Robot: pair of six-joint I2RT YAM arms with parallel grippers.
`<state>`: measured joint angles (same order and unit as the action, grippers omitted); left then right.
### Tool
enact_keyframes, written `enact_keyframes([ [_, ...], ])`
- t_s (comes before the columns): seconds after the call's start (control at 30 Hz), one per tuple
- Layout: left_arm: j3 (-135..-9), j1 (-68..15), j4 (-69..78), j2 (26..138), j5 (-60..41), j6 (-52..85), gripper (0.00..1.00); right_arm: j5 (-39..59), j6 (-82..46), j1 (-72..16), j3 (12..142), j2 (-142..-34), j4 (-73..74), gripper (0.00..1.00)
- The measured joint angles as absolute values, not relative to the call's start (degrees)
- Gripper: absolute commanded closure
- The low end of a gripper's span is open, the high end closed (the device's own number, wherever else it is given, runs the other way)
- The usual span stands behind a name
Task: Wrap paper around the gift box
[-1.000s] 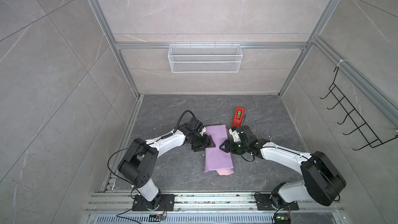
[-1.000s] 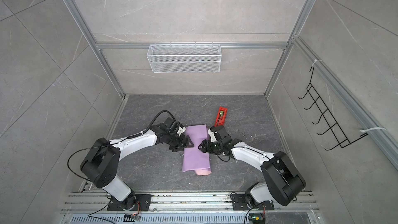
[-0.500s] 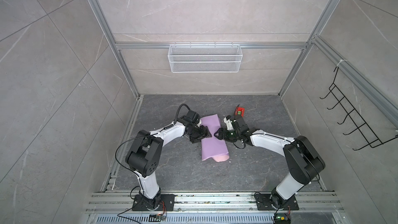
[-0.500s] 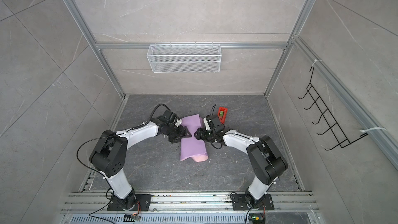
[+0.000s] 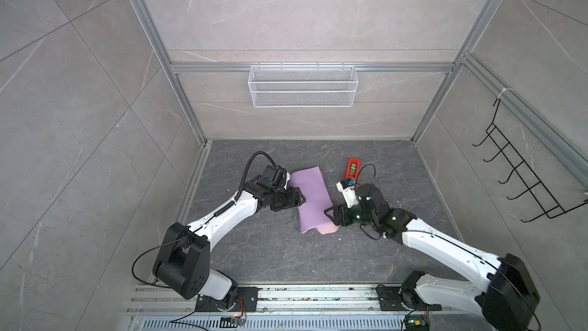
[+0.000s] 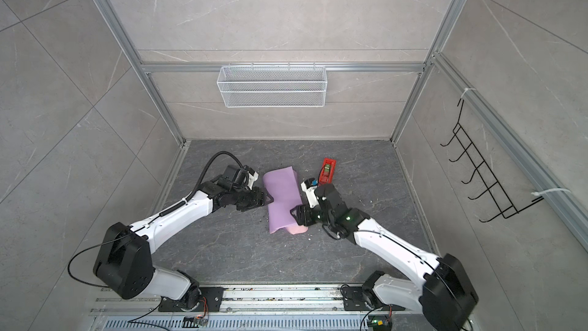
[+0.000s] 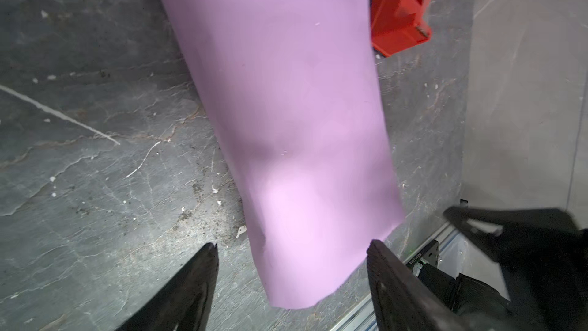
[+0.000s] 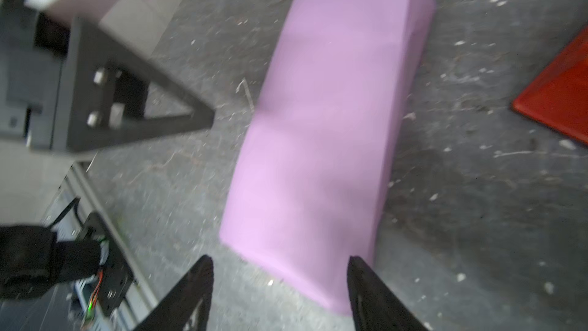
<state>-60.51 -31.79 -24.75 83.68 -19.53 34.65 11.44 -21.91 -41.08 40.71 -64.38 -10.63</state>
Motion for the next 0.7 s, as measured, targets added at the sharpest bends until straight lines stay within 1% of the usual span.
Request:
enact_keyframes([
  [0.07,-62.59,-32.62,-24.58,84.58,-20.14,34.41,0.32,9.63,-21.08,-45.98,36.97,-61.45,-9.93,0.35],
  [0.13,-65.91,-33.43,-24.16,87.72,-21.63,34.44,0.34,7.14,-20.25,-51.18,34.59,-61.65,-9.06,0.36],
  [0.27,-72.44,-34.79,-22.79,96.51,-23.62,34.44,0.35,0.47,-19.16,-60.47,32.75,-69.21,-3.6,0.35],
  [0.47,-75.85,-35.16,-22.85,104.42,-24.84,34.28,0.37,-8.69,-17.87,-63.16,31.16,-81.41,8.29,0.3],
  [0.7,-76.29,-34.98,-22.7,105.08,-25.78,33.74,0.37,-16.45,-16.03,-63.22,30.7,-88.18,17.21,0.26],
])
